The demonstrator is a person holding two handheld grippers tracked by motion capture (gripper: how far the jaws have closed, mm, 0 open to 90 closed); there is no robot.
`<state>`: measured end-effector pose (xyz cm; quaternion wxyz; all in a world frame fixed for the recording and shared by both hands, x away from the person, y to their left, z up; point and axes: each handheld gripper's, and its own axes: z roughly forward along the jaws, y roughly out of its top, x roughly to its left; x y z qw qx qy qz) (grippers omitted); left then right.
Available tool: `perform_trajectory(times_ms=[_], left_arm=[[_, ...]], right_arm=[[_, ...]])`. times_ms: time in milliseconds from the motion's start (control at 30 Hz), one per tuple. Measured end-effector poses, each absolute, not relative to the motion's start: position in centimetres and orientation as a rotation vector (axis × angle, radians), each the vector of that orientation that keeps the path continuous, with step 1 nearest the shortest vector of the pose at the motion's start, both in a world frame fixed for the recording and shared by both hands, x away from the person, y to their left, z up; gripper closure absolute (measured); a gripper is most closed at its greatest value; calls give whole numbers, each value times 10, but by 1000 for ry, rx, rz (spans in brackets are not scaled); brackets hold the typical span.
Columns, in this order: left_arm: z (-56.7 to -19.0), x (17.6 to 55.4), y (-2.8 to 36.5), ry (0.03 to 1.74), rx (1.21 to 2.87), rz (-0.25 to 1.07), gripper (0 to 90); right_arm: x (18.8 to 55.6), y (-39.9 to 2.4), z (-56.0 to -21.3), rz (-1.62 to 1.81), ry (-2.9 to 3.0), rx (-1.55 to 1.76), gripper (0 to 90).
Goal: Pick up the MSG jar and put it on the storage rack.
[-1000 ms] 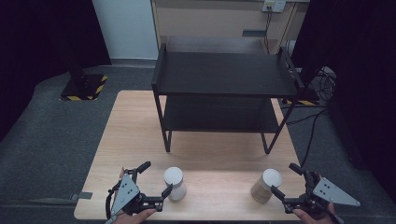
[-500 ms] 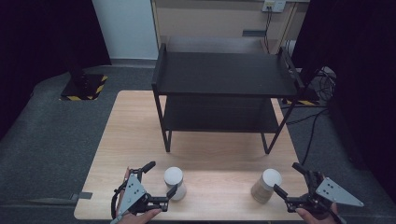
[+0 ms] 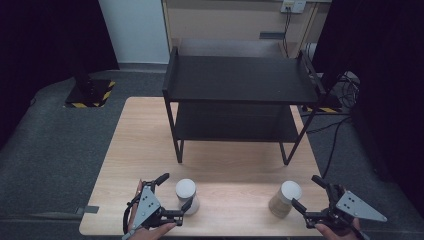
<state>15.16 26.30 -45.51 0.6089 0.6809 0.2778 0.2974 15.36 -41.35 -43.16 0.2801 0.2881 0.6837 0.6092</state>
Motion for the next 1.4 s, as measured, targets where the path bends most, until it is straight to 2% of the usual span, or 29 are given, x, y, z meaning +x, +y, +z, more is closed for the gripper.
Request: perform_trajectory(times_ms=[900, 1100, 1300, 1367, 1400], left_arm=[[-472, 172, 251, 663, 1648, 614, 32], [-478, 176, 252, 681, 1649, 587, 98], [-480, 180, 258, 681, 1638, 561, 277], [-481, 181, 260, 675, 1639, 551, 291], [-481, 181, 260, 667, 1641, 548, 328]], right_arm=[[152, -417, -433, 1620, 1845, 785, 11], [151, -418, -434, 1615, 1847, 786, 12], [151, -419, -434, 1618, 1847, 788, 12], [151, -419, -434, 1618, 1846, 789, 12], [151, -420, -434, 1617, 1846, 789, 12]])
